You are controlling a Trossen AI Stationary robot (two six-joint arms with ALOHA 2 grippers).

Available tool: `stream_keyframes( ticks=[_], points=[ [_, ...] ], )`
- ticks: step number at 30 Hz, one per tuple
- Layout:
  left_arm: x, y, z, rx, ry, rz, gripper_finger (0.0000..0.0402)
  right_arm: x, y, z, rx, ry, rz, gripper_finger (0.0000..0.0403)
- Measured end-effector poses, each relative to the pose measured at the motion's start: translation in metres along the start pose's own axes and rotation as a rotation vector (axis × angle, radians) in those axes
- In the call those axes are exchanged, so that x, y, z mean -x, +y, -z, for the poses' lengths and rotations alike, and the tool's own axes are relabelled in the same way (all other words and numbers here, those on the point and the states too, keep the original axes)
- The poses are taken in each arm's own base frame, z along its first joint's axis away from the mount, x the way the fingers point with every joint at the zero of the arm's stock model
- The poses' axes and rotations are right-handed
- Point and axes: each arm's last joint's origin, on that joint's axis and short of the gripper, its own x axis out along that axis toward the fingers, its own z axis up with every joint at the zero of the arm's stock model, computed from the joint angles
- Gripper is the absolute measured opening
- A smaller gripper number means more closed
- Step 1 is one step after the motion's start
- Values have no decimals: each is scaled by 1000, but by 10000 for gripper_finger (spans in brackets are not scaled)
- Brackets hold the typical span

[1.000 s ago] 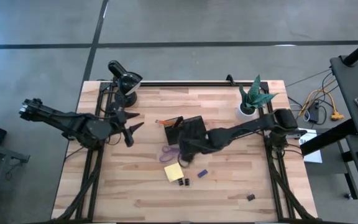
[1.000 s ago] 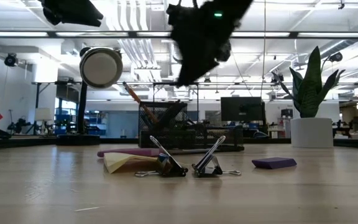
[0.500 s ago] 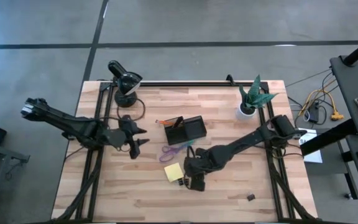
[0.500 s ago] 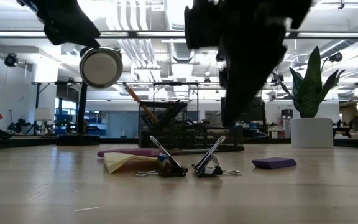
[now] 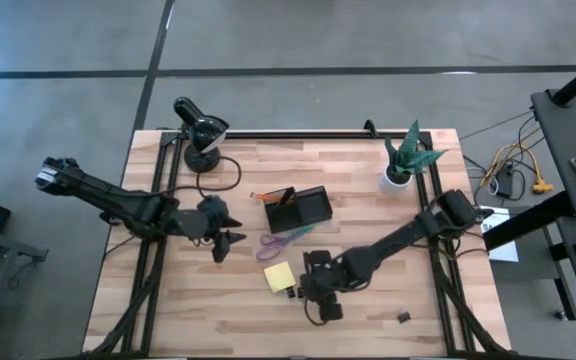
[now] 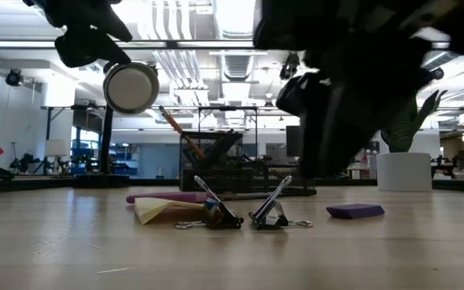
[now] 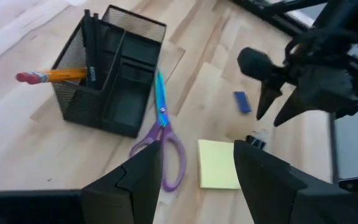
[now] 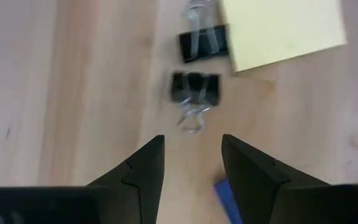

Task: Pick and place office supplies into organizer
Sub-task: Put the middle black binder clip into the black desk organizer

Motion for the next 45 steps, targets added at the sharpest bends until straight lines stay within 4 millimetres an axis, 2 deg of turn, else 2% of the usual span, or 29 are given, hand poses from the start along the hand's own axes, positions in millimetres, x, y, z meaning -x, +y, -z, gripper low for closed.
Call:
stream_keyframes(
  ticks=[10,26,33,40,45],
  points=[
    [0,-1,0,46,16,29,180,0,8,4,-40,3,26,153],
    [-5,-2,3,73,53,42,180,5,15,12,-7,69,85,155],
    [-5,-3,3,71,61,43,180,4,16,1,-10,-37,67,155],
    [-5,-3,3,70,61,42,180,-11,18,-6,-24,-102,43,155],
    [-6,-2,4,68,65,38,180,-19,16,-4,-48,-78,55,155]
  ],
)
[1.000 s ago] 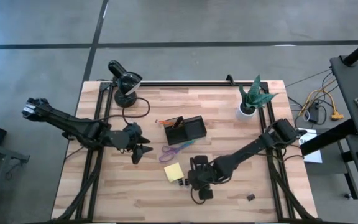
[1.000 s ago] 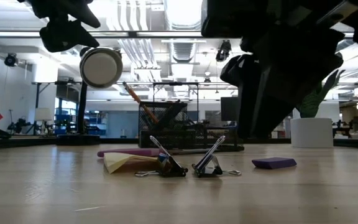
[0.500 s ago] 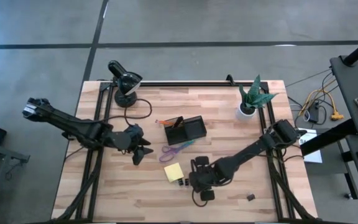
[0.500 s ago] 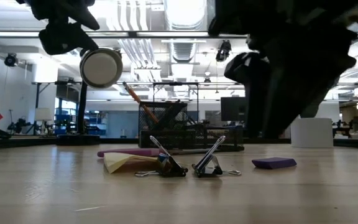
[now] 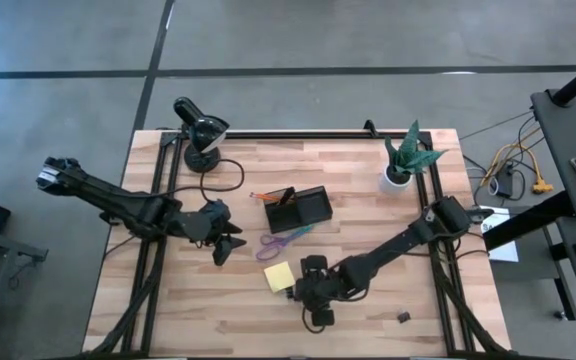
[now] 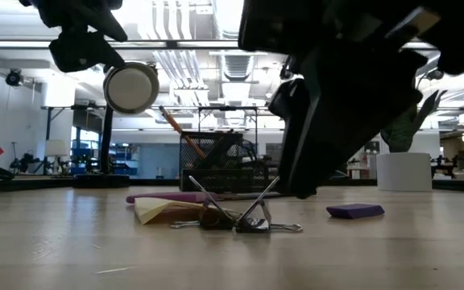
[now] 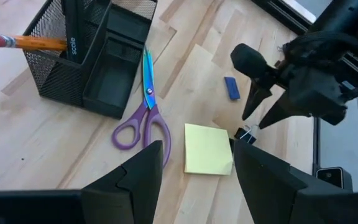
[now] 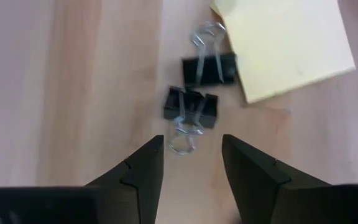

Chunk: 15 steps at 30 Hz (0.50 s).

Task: Pick and place office supplies into organizer
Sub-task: Put the middle black binder clip into the black desk organizer

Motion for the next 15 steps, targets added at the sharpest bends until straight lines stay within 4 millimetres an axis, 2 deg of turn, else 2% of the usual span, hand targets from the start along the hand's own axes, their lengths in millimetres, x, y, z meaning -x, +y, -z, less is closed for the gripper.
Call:
stream_keyframes(
  ticks=[5,15],
  points=[
    [0,0,0,0,-2,2,180,0,-1,0,-12,0,3,155],
    [0,0,0,-9,-1,1,180,1,2,-6,-175,-48,-23,155]
  ],
)
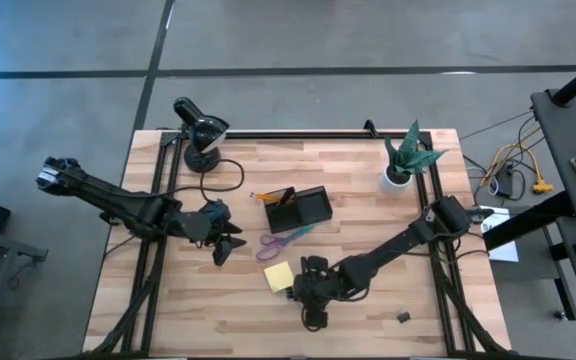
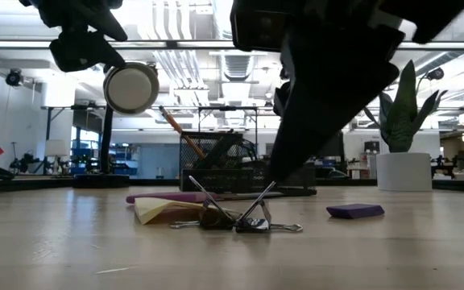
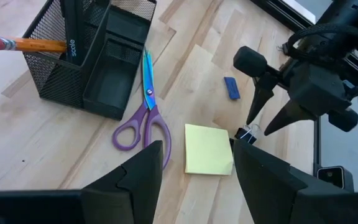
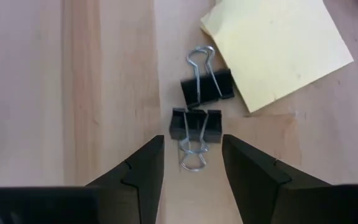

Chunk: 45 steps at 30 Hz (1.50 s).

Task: Pick and place office supplies into organizer
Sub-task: Put the middle black binder clip into the black desk organizer

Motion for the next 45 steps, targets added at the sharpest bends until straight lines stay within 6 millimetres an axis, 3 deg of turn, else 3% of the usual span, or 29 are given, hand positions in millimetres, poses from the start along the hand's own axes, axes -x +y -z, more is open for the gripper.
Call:
stream_keyframes(
  ticks=[31,45],
  points=[
    [0,0,0,-1,2,-3,180,-8,-5,8,-35,-22,14,143],
    [0,0,0,-2,4,-6,180,-8,-7,7,-54,-24,18,99]
  ],
)
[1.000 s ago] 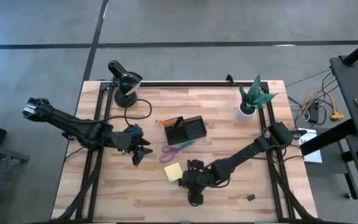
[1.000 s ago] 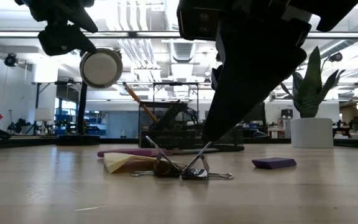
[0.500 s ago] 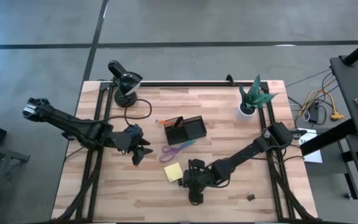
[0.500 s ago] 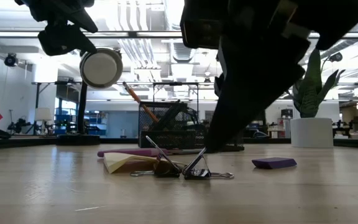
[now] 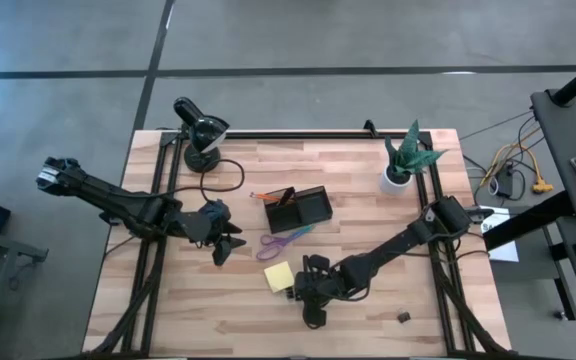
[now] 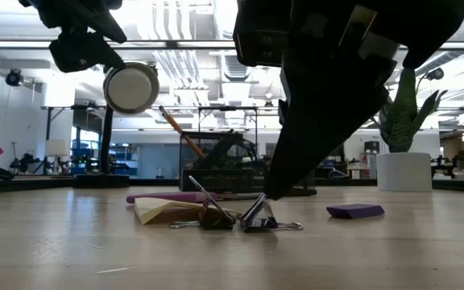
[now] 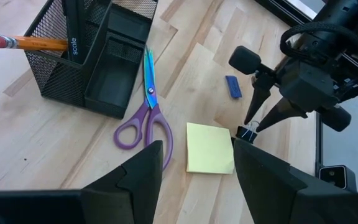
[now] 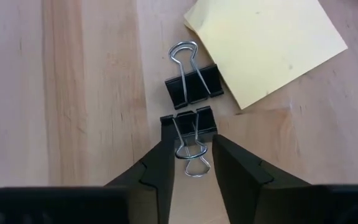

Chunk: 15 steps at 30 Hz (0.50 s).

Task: Pick and place office supplies into organizer
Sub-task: Put the middle black binder clip into the black desk organizer

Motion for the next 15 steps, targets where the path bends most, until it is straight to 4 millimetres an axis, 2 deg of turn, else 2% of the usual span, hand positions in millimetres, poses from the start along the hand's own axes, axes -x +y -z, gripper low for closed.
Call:
stream_keyframes(
  ticks=[9,15],
  points=[
    [0,0,0,0,1,-1,180,0,-4,-3,-15,-3,4,55],
    [0,0,0,0,1,-1,180,-2,-15,-13,-150,-14,17,31]
  ],
)
